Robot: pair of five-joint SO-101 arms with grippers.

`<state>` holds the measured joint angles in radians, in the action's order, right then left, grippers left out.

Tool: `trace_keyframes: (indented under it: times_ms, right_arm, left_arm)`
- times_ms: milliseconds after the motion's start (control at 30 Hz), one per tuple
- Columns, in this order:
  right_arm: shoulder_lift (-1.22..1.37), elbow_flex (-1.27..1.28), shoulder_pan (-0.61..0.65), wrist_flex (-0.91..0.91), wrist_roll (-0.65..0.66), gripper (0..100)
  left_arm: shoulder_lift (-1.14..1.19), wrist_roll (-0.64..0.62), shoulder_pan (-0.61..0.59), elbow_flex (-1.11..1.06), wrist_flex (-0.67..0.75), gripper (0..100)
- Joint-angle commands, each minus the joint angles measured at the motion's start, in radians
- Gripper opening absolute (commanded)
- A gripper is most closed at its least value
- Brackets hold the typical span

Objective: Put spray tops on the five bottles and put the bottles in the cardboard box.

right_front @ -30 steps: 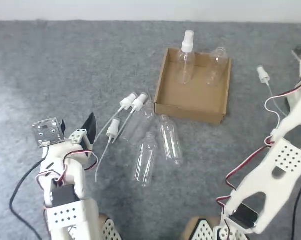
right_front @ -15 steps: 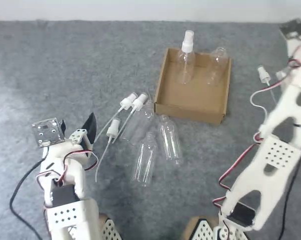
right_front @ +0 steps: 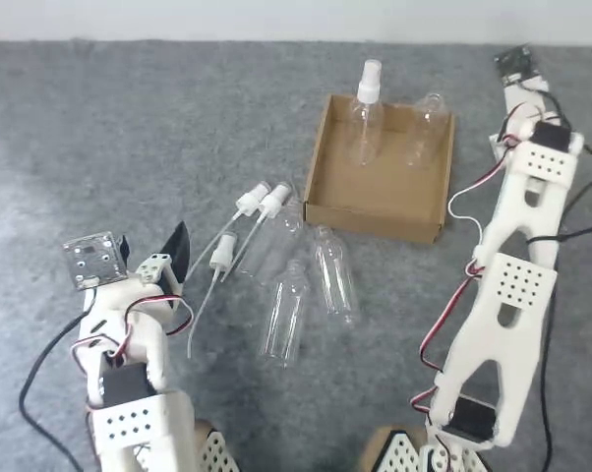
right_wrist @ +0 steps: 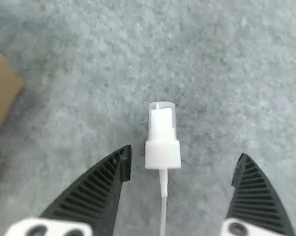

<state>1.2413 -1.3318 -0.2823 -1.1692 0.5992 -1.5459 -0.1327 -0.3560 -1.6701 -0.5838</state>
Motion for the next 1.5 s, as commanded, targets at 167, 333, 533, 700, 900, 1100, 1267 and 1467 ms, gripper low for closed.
trace_keyframes:
  times_ms: [167,333,533,700,900,1100,1267,1467]
  right_arm:
    - [0.058,-0.057,-0.015,0.091,-0.012,20.6]
    - [0.087,-0.057,-0.033,0.090,-0.012,8.0]
    - [0.044,-0.058,-0.085,-0.054,-0.008,0.6]
    - [-0.038,-0.058,-0.128,-0.266,-0.003,0.5]
    - [-0.162,-0.058,-0.143,-0.535,0.040,0.5]
    - [-0.288,-0.034,-0.188,-0.633,0.023,0.5]
    - [-0.443,0.308,-0.220,-0.631,0.044,0.5]
    - [-0.751,0.776,-0.282,-0.564,0.118,0.6]
  left_arm:
    - [-0.002,0.009,0.003,0.005,0.029,30]
    - [-0.002,0.009,0.003,0.005,0.029,30]
    - [-0.002,0.009,0.003,0.005,0.029,30]
    - [-0.002,0.009,0.003,0.005,0.028,30]
    - [-0.002,0.009,0.003,0.005,0.029,30]
    - [-0.002,0.009,0.003,0.005,0.029,30]
    - [-0.002,0.009,0.003,0.005,0.029,30]
    - [-0.002,0.009,0.003,0.005,0.026,30]
